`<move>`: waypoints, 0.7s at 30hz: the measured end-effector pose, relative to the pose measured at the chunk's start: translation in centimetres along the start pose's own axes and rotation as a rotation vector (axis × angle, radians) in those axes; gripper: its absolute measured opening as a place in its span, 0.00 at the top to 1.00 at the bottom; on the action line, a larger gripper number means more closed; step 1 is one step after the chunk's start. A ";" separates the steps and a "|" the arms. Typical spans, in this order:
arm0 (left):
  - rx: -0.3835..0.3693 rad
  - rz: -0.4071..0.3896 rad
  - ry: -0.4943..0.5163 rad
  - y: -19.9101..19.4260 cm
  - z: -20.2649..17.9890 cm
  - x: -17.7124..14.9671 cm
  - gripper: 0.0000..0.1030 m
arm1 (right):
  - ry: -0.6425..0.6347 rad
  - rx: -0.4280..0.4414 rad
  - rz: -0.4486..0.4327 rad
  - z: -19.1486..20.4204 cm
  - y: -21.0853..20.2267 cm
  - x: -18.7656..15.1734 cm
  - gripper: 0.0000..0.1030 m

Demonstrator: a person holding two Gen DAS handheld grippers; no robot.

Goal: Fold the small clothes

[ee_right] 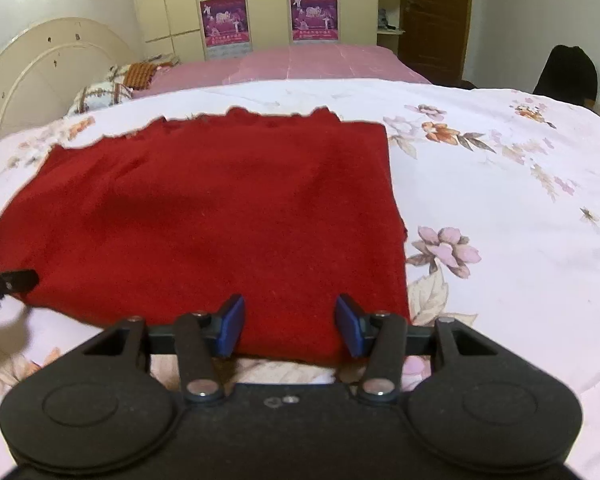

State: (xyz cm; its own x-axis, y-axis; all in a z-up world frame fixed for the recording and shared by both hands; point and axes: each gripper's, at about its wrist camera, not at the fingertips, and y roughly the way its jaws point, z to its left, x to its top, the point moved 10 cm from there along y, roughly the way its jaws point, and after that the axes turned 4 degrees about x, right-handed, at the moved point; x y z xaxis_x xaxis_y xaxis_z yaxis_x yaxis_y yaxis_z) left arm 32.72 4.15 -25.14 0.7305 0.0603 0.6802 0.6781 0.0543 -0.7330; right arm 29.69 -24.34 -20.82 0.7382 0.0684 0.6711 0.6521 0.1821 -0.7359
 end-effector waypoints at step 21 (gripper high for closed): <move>0.014 -0.084 -0.020 4.4 -1.6 7.5 0.00 | -0.012 0.027 -0.107 1.9 3.7 7.8 0.55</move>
State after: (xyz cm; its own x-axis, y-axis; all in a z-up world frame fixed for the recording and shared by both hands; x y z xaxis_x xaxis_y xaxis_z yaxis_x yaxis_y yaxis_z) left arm 41.33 3.29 -23.21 0.6690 0.0744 0.7395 0.7358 0.0743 -0.6732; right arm 37.50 -21.32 -18.16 0.6623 0.0589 0.7469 0.7221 0.2157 -0.6573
